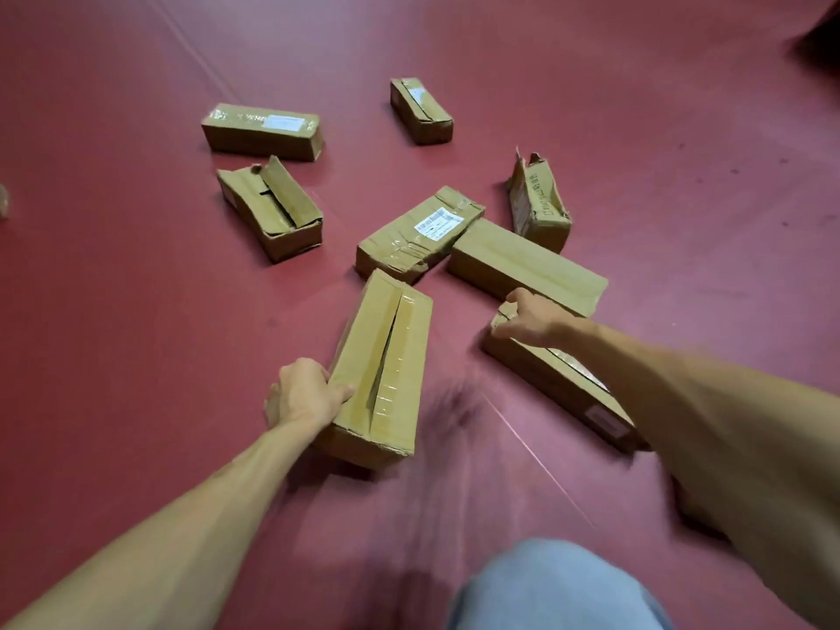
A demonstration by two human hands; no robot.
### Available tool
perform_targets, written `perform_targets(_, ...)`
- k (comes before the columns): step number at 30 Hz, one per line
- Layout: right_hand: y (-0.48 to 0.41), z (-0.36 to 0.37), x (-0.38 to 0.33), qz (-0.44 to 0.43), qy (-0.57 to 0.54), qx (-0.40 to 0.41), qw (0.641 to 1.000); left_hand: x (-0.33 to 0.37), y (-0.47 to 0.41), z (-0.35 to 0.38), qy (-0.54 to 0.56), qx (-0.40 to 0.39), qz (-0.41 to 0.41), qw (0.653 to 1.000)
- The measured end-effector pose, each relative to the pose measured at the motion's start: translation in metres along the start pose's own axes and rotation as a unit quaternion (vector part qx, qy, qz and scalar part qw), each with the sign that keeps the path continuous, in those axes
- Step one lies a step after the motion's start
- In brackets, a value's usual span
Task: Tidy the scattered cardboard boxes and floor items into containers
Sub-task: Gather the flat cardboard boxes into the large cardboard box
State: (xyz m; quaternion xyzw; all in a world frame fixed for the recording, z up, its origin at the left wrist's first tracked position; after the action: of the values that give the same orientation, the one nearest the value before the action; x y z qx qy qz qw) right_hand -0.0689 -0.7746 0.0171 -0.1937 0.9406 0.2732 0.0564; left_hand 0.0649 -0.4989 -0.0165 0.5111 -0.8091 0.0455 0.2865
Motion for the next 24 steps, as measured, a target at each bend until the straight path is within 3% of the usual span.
perform_targets(5, -0.048, 0.023, 0.079, 0.103, -0.035, 0.056, 0.992, 0.021, -0.016, 0.051, 0.002, -0.02, 0.012, 1.0)
perform_targets(9, -0.069, 0.046, 0.122, 0.159, 0.006, 0.1, 0.982, 0.021, -0.034, 0.071, 0.061, -0.013, 0.015, 0.998)
perform_targets(13, -0.088, 0.067, 0.145, 0.2, 0.073, 0.064, 0.975, 0.01, -0.041, 0.088, 0.142, -0.044, -0.022, 0.989)
perform_targets(20, -0.081, 0.076, 0.139, 0.168, 0.075, 0.117, 0.976, 0.018, -0.035, 0.093, 0.257, -0.141, -0.065, 0.954)
perform_targets(24, -0.065, 0.083, 0.12, 0.14, 0.062, 0.049, 0.987, 0.015, -0.019, 0.072, 0.272, -0.141, -0.08, 0.948)
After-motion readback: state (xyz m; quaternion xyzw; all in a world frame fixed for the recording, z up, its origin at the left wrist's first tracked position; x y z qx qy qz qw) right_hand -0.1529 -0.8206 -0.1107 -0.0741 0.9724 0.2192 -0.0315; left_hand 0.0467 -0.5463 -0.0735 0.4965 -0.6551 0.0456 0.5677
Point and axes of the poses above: each hand's wrist, its own y-axis away from the middle knuckle, its own z-axis out of the palm, x = y × z, the point moved 5 cm from there along -y, towards the middle knuckle, and after that the axes turned 15 degrees about z, right-handed, at the moved point
